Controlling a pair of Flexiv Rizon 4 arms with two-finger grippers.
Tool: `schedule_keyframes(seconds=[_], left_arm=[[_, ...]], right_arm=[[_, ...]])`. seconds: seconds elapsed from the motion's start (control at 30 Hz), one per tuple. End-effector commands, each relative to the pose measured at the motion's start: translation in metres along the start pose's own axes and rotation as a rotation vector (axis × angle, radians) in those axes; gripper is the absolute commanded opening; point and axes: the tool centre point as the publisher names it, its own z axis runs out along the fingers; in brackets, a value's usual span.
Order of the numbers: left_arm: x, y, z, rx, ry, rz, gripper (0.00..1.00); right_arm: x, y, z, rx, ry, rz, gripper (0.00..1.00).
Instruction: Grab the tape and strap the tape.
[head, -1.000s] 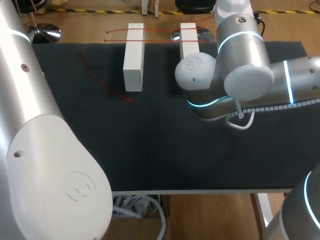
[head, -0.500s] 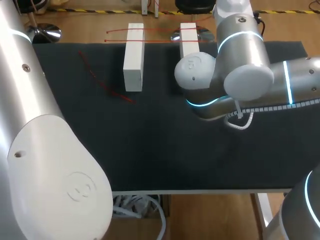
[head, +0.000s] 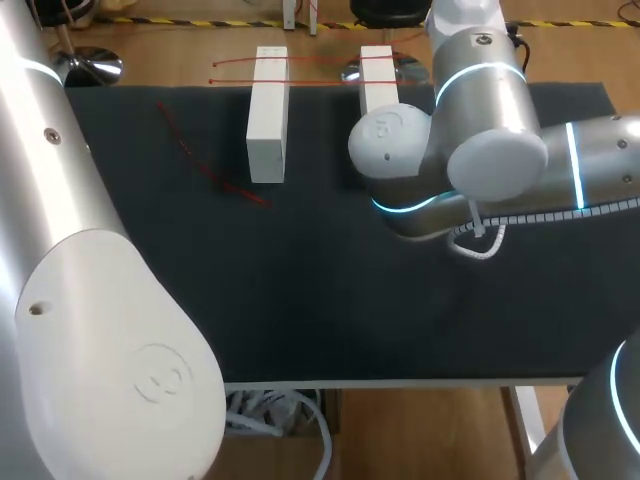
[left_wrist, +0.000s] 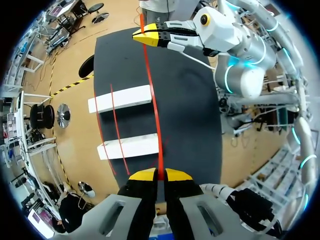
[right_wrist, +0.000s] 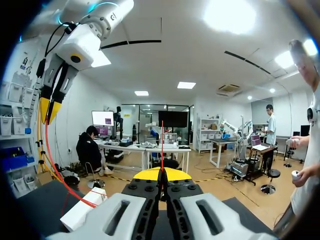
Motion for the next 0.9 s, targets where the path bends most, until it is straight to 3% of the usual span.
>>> schedule_keyframes(seconds=[0.03, 0.23, 0.47, 0.6, 0.9], left_arm=[[-0.003, -0.001, -0.002, -0.005, 0.007, 0.0, 0.0], [-0.003, -0.001, -0.002, -0.005, 0.007, 0.0, 0.0], [-0.003, -0.001, -0.002, -0.005, 0.007, 0.0, 0.0], [-0.003, -0.001, -0.002, -0.005, 0.007, 0.0, 0.0], [-0.003, -0.001, -0.002, -0.005, 0.007, 0.0, 0.0]], right_arm=[[0.003, 0.001, -0.004, 0.023, -0.005, -0.097, 0.0], [0.011, 0.004, -0.012, 0.084, -0.092, -0.305, 0.0], [0.014, 0.014, -0.016, 0.036, -0.259, -0.557, 0.0], [0.02, 0.017, -0.019, 0.054, -0.338, -0.562, 0.0], [0.028, 0.011, -0.019, 0.115, -0.336, -0.607, 0.0]])
